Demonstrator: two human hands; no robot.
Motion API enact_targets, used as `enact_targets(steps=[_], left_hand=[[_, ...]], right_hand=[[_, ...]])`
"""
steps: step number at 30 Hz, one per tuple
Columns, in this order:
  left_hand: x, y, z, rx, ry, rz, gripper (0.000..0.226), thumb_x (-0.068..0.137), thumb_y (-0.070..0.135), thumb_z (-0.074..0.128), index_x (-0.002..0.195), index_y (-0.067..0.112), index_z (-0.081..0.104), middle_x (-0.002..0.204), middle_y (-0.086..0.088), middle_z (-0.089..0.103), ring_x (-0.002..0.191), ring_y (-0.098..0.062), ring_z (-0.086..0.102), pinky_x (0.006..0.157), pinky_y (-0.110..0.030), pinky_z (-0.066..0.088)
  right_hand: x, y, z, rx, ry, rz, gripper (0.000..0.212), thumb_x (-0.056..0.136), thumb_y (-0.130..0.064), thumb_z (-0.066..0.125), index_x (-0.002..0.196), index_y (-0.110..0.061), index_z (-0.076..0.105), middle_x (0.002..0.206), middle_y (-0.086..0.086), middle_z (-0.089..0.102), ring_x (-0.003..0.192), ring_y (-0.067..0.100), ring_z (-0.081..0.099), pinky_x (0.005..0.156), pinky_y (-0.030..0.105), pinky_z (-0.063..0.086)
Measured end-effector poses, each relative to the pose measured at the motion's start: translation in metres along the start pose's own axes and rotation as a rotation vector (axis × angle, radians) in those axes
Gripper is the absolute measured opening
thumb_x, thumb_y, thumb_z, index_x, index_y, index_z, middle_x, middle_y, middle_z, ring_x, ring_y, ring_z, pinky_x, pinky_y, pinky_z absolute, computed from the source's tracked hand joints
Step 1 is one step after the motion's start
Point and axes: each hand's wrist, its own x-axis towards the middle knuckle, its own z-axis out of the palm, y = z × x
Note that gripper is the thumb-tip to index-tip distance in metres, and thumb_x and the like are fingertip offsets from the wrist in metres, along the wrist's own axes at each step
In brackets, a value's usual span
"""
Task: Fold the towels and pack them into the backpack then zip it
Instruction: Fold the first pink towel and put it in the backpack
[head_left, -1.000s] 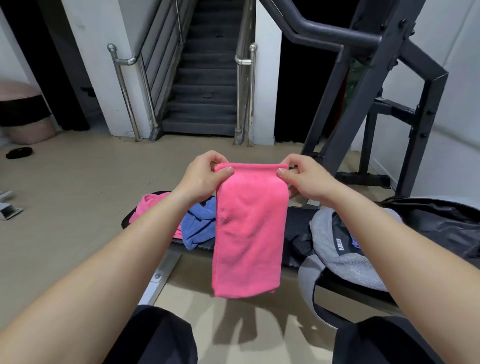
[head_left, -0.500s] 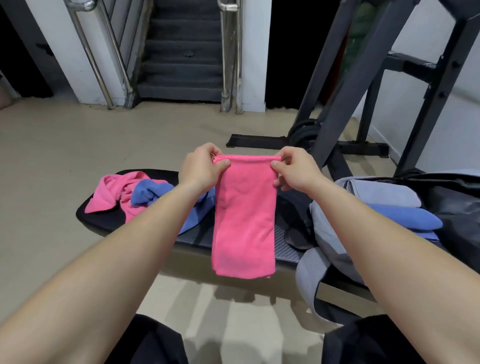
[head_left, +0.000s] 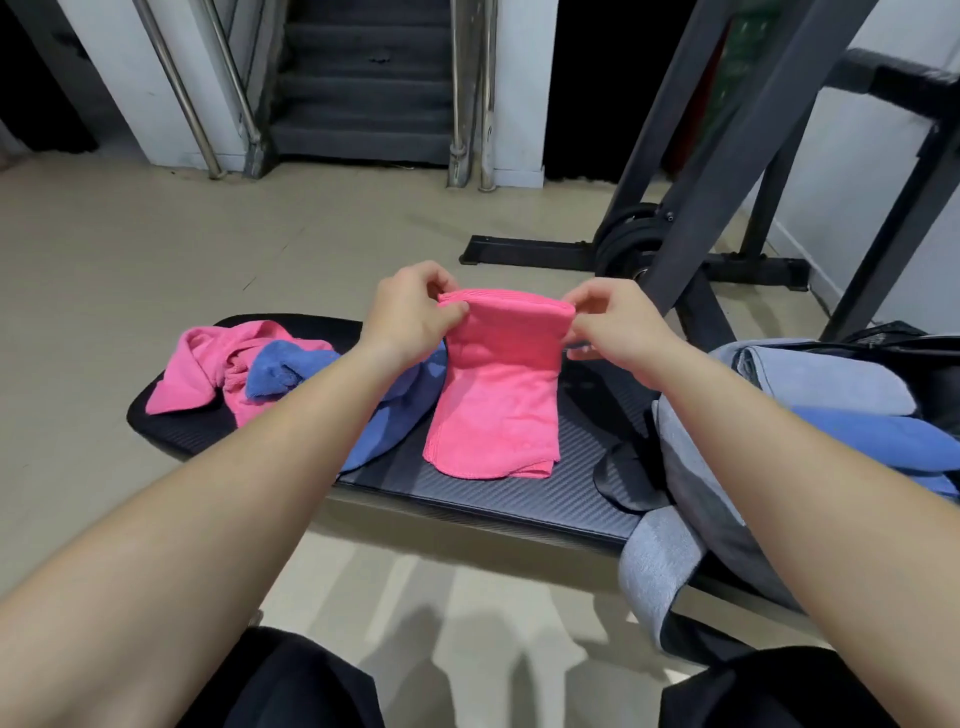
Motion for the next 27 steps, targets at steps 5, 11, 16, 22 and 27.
enact_targets(steps=[5,11,16,22,27], left_hand=[[-0.046,-0.021,0.001,0.073,-0.082,0.033,0.012,0.077,0.023,0.075,0.079,0.029,0.065,0.078,0.013,0.067,0.071,-0.01,0.062,0.068,-0.026,0.044],[-0.085,-0.047,0.009,0.108,-0.2,0.053,0.017,0.078,0.018,0.075,0.077,0.029,0.063,0.072,0.009,0.069,0.064,-0.001,0.06,0.069,-0.034,0.054],[-0.095,-0.053,0.007,0.26,-0.278,0.135,0.017,0.073,0.019,0.072,0.077,0.031,0.06,0.081,0.013,0.067,0.076,-0.004,0.064,0.072,-0.038,0.056],[-0.1,-0.059,0.007,0.337,-0.347,0.226,0.015,0.075,0.026,0.072,0.078,0.032,0.059,0.085,0.014,0.059,0.075,-0.005,0.058,0.072,-0.038,0.054],[-0.103,-0.057,0.01,0.401,-0.401,0.301,0.012,0.075,0.025,0.07,0.076,0.03,0.059,0.085,0.017,0.055,0.074,-0.006,0.056,0.065,-0.036,0.053]], right_hand=[[-0.034,0.029,0.01,0.003,-0.051,0.046,0.035,0.09,0.011,0.041,0.084,-0.009,0.069,0.094,0.015,0.072,0.084,0.021,0.069,0.083,0.039,0.062],[-0.059,0.058,0.029,0.03,0.016,0.01,0.008,0.084,-0.009,0.078,0.084,-0.012,0.071,0.085,0.009,0.072,0.075,0.017,0.068,0.076,0.044,0.063],[-0.064,0.061,0.036,-0.028,0.018,-0.005,0.022,0.073,-0.003,0.086,0.084,-0.015,0.071,0.089,0.002,0.074,0.079,0.014,0.069,0.081,0.039,0.062],[-0.069,0.062,0.038,-0.157,-0.004,-0.027,0.024,0.072,-0.002,0.084,0.084,-0.018,0.07,0.095,-0.001,0.075,0.071,0.004,0.064,0.08,0.024,0.052],[-0.068,0.064,0.033,-0.228,-0.065,-0.042,0.026,0.07,0.0,0.082,0.088,-0.017,0.073,0.091,-0.006,0.073,0.075,0.008,0.068,0.081,0.023,0.055]])
